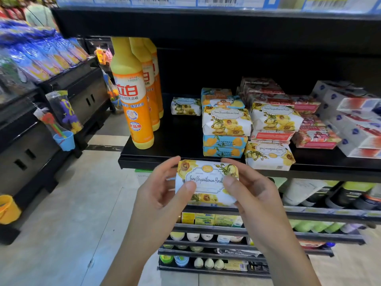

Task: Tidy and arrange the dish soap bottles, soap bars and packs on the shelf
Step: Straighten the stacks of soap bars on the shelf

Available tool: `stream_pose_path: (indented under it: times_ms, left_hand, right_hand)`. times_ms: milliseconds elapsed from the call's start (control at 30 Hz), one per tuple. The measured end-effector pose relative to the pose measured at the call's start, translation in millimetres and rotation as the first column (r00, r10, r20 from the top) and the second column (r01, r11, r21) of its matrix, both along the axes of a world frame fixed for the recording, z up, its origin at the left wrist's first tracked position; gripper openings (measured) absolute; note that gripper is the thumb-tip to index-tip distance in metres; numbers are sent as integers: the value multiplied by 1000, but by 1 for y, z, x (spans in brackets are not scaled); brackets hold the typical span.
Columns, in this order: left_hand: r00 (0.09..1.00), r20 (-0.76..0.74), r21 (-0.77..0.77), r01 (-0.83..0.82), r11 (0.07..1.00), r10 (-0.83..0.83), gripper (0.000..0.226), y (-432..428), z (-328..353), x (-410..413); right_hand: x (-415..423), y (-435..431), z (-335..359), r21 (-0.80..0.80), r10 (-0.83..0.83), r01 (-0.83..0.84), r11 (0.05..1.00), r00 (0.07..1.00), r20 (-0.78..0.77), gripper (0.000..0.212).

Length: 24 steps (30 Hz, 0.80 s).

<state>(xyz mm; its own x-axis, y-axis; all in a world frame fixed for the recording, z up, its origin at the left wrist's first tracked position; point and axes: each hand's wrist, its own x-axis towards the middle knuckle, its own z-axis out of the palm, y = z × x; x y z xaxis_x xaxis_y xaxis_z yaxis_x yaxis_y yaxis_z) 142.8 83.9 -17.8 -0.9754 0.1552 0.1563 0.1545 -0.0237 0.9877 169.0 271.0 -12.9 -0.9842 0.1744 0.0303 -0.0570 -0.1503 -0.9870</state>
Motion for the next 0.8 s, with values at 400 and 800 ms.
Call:
stream_pose_path:
  times_ms: [400, 800]
  left_hand:
    - [995, 93, 82, 34, 996, -41, 64, 3, -10, 3]
    - [964, 190, 69, 175, 982, -186, 62, 5, -8, 4]
  right_hand:
    - [7, 0, -5, -4, 42, -42, 999, 999, 27, 42]
    - [9, 12, -12, 67, 67, -58, 996, 986, -150, 46]
